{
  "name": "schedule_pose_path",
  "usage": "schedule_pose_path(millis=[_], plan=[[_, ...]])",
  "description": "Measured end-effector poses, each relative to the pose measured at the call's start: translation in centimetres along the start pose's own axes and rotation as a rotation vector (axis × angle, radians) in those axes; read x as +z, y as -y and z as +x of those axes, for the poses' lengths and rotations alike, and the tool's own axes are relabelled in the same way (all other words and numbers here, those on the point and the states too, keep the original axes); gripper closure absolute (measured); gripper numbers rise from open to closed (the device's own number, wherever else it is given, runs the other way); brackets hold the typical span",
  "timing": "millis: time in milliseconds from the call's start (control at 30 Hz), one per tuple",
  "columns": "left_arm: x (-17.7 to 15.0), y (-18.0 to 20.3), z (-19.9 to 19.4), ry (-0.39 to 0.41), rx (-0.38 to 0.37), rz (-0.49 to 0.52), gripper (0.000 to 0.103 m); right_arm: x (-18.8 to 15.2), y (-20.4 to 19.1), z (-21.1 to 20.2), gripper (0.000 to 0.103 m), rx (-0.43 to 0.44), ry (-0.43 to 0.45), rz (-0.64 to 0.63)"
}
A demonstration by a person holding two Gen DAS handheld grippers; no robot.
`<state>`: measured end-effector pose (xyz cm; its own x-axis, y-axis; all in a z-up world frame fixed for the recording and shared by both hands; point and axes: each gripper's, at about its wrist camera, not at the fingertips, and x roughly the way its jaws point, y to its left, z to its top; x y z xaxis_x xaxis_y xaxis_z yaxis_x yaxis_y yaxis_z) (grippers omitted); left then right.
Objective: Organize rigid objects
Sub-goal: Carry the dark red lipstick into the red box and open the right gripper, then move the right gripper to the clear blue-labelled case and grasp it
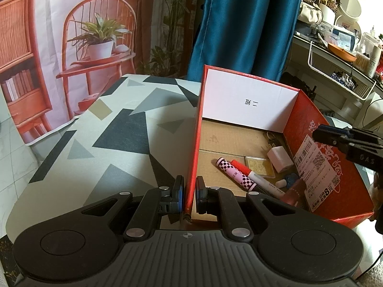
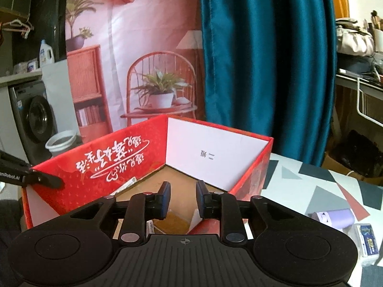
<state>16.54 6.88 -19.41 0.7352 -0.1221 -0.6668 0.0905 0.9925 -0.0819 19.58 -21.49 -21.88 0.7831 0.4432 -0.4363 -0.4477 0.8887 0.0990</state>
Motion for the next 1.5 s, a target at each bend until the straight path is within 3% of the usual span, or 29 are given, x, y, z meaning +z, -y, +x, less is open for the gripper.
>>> schedule_pose_path(millis=[33, 100, 133, 167, 233, 300, 433, 567, 667, 867, 1100, 1200, 1333, 1433, 1500], plan=[[0.0, 0.0, 0.0, 0.000, 0.000, -0.001, 0.092, 0.0, 0.1, -0.2, 0.074, -0.009, 0.013, 0.005], [0.0, 0.0, 0.0, 0.000, 0.001, 0.000, 0.092, 0.1, 0.5, -1.1, 0.051, -0.046, 0.061, 0.025], [0.0, 0.0, 0.0, -0.001, 0.001, 0.000, 0.092, 0.2, 0.8, -1.6, 0.028, -0.074, 0.089, 0.038], [0.0, 0.0, 0.0, -0.001, 0.001, 0.001, 0.092, 0.3, 1.2, -2.1, 0.020, -0.096, 0.114, 0.050], [0.0, 0.0, 0.0, 0.000, 0.001, 0.001, 0.092, 0.5, 2.4, -3.0, 0.017, -0.123, 0.148, 0.074], [-0.1, 0.0, 0.0, -0.001, 0.003, 0.000, 0.092, 0.5, 4.2, -3.7, 0.000, -0.173, 0.162, 0.102], [-0.1, -0.1, 0.0, 0.000, 0.006, -0.009, 0.092, -1.4, 8.5, -4.2, 0.000, -0.359, 0.159, 0.121], [-0.1, 0.0, 0.1, -0.002, 0.009, -0.006, 0.092, -5.0, 14.0, -3.9, 0.000, -0.518, 0.102, 0.230], [-0.1, 0.1, 0.1, -0.003, 0.011, -0.004, 0.092, -6.9, 16.3, -3.0, 0.001, -0.668, 0.033, 0.167], [0.0, 0.3, 0.0, -0.006, 0.017, 0.013, 0.092, -8.1, 19.5, -0.5, 0.010, -0.672, -0.075, 0.182], [0.1, 0.4, 0.0, -0.009, 0.025, 0.023, 0.092, -8.5, 21.8, 2.1, 0.019, -0.621, -0.141, 0.309], [0.1, 0.4, 0.0, -0.010, 0.026, 0.025, 0.092, -8.9, 22.4, 2.7, 0.021, -0.654, -0.168, 0.336], [0.1, 0.4, 0.0, -0.009, 0.030, 0.029, 0.092, -9.4, 23.2, 2.0, 0.033, -0.647, -0.151, 0.401], [0.0, 0.5, -0.1, -0.009, 0.031, 0.031, 0.092, -9.5, 23.1, 1.8, 0.048, -0.641, -0.140, 0.392], [0.0, 0.5, -0.1, -0.009, 0.033, 0.032, 0.092, -9.4, 22.7, 1.9, 0.050, -0.648, -0.148, 0.368]])
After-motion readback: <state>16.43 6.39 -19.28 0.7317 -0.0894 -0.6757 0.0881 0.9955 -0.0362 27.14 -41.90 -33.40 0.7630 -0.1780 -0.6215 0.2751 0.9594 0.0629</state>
